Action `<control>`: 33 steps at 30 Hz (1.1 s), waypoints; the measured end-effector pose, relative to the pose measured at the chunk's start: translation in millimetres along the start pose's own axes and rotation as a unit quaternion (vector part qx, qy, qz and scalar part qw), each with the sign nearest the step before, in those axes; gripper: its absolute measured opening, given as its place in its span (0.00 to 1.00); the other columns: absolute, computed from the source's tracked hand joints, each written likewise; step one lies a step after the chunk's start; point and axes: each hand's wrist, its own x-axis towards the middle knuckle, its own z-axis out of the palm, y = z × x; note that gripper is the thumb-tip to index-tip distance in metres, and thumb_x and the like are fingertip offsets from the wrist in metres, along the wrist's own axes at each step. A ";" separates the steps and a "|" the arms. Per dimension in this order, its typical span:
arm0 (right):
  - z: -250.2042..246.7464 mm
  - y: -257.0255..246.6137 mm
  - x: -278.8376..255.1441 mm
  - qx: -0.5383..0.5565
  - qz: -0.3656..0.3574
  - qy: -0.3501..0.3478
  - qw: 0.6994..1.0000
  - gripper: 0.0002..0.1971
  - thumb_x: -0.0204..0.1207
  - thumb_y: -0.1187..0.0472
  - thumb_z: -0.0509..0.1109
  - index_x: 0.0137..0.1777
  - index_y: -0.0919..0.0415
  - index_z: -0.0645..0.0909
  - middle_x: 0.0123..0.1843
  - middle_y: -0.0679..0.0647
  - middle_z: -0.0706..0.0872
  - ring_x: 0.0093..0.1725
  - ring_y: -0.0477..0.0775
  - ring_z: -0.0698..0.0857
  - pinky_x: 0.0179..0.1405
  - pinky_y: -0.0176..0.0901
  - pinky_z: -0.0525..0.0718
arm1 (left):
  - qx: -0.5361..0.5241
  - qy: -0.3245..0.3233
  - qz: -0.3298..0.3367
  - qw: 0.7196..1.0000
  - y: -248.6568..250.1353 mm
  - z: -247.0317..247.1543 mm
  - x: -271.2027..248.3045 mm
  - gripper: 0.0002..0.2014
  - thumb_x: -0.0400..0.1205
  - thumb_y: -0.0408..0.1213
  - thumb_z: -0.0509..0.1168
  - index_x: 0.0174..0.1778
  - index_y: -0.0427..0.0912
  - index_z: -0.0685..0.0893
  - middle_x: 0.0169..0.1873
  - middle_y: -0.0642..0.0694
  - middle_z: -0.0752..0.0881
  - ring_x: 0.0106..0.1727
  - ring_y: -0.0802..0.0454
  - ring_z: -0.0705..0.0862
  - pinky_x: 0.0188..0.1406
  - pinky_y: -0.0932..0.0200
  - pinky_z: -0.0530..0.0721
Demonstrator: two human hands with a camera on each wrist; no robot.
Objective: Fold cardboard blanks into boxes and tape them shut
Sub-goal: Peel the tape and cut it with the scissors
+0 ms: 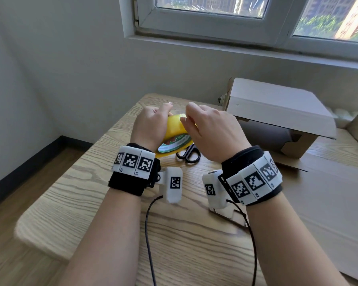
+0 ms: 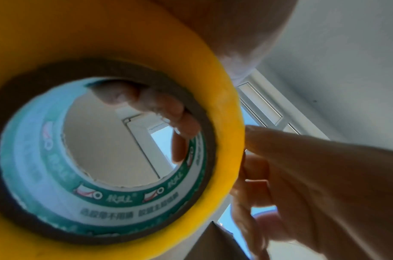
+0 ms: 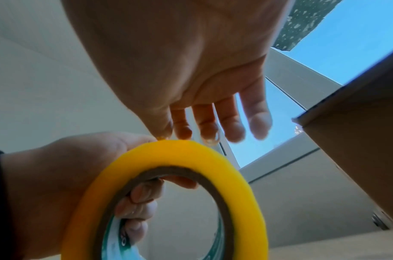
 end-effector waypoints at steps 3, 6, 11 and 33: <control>-2.6 -6.8 -1.8 -0.025 -0.015 -0.021 0.999 0.11 0.88 0.50 0.53 0.45 0.53 0.63 0.38 0.47 0.73 0.33 0.59 0.71 0.31 0.48 0.63 | 0.069 0.039 0.040 0.996 -2.2 -5.1 0.7 0.28 0.73 0.60 0.58 0.31 0.35 0.86 0.27 0.35 0.86 0.35 0.36 0.87 0.43 0.37 0.87; 1.7 -13.0 -1.7 -0.048 -0.016 -0.041 0.998 0.10 0.89 0.53 0.51 0.46 0.54 0.64 0.38 0.49 0.75 0.32 0.59 0.74 0.30 0.48 0.66 | 0.116 0.063 0.066 0.989 -3.4 -8.9 0.3 0.28 0.76 0.57 0.57 0.33 0.32 0.85 0.28 0.35 0.85 0.36 0.37 0.86 0.44 0.39 0.85; 8.5 -16.6 1.8 -0.041 -0.010 -0.059 0.997 0.08 0.88 0.58 0.53 0.46 0.57 0.66 0.35 0.51 0.76 0.31 0.61 0.75 0.30 0.48 0.68 | 0.138 0.058 0.071 0.986 -3.5 -9.9 0.5 0.27 0.82 0.51 0.61 0.24 0.34 0.78 0.18 0.46 0.75 0.33 0.39 0.81 0.42 0.43 0.83; 15.1 -0.1 -1.2 0.083 -0.004 0.006 0.997 0.10 0.88 0.55 0.56 0.45 0.56 0.66 0.36 0.48 0.74 0.33 0.61 0.76 0.31 0.54 0.75 | 0.139 0.021 0.098 0.985 -7.2 -2.2 -2.3 0.27 0.80 0.50 0.64 0.17 0.38 0.71 0.14 0.47 0.72 0.26 0.35 0.78 0.33 0.42 0.82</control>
